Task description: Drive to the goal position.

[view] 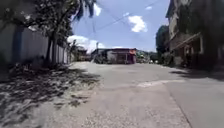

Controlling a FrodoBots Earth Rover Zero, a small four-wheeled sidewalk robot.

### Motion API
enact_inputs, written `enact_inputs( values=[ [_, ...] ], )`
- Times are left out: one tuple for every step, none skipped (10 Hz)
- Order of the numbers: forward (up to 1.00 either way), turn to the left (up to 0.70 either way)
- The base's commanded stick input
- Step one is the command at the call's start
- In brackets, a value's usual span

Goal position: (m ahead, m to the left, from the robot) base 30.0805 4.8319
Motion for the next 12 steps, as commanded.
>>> enact_inputs(
  values=[
    [1.0,0.0],
    [1.0,0.0],
    [1.0,0.0],
    [1.0,0.0],
    [1.0,0.0],
    [1.0,0.0],
    [1.0,0.0],
    [1.0,0.0],
    [1.0,0.0],
    [1.0,0.0],
    [1.0,0.0],
    [1.0,0.0]
  ],
)
